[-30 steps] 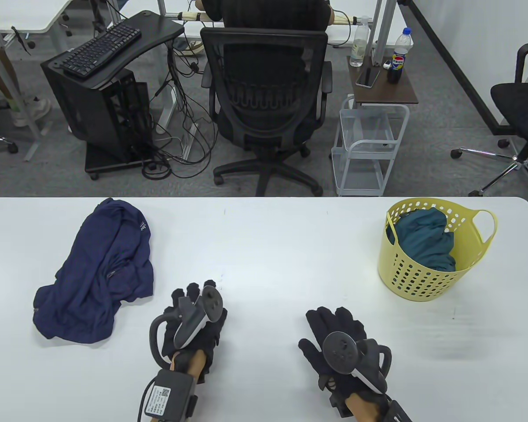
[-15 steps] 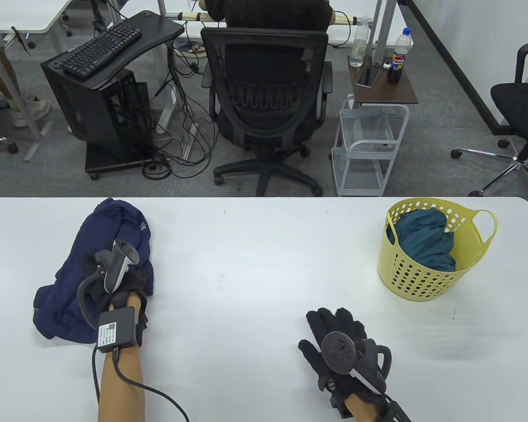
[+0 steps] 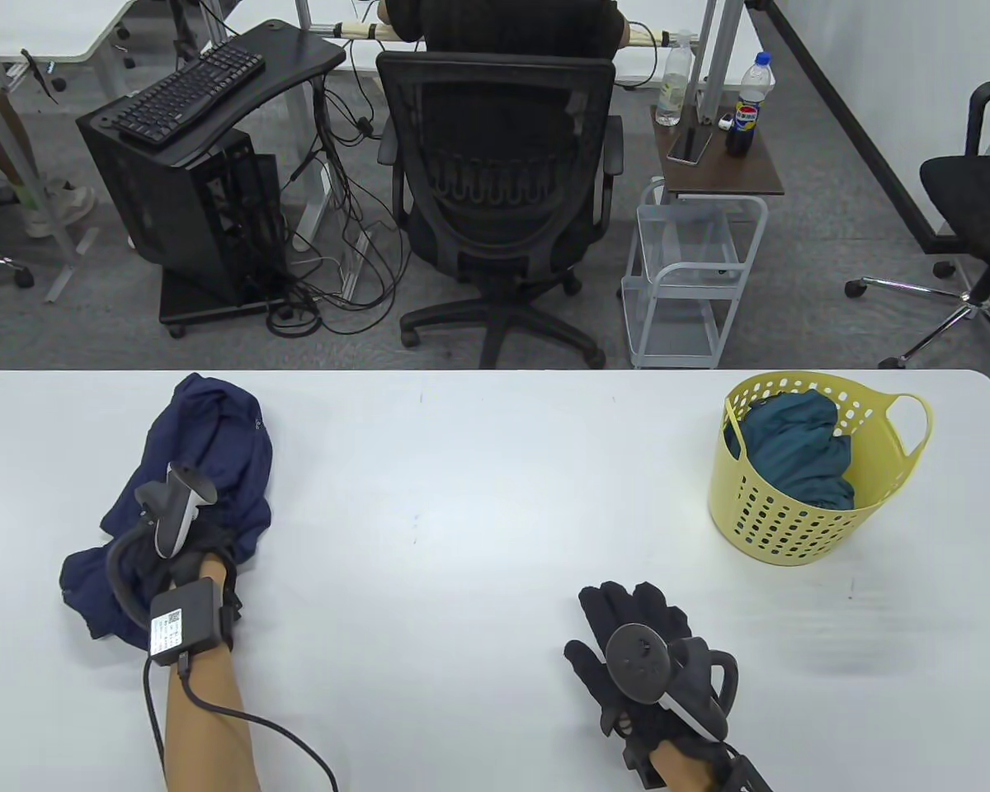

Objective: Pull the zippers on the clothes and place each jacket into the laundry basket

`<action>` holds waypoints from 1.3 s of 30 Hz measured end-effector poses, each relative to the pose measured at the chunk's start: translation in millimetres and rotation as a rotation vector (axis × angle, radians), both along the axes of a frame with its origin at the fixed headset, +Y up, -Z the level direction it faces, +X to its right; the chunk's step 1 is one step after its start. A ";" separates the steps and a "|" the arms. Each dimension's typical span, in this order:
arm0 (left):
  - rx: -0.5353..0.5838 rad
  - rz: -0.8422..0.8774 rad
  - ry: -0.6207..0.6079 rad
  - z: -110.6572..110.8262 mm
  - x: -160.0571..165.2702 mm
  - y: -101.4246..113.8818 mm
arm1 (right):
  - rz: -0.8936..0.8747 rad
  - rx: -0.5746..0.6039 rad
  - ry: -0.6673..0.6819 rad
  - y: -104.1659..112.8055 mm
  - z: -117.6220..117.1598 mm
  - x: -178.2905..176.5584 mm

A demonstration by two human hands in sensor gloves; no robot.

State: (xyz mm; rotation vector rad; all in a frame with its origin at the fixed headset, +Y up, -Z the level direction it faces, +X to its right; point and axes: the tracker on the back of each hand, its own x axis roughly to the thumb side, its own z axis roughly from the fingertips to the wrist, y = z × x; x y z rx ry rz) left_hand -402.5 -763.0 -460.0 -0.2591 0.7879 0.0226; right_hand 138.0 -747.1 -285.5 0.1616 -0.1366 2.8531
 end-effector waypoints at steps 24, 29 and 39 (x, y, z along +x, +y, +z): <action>0.417 -0.087 -0.240 89.1 60.3 148.7 | -0.052 -0.030 -0.032 0.2 -0.7 12.6; 0.538 -0.076 -0.422 119.6 124.1 193.6 | -0.082 -0.022 -0.046 2.5 -0.7 19.0; 0.528 -0.074 -0.751 161.4 270.2 165.9 | -0.179 -0.015 -0.198 6.8 -4.8 52.8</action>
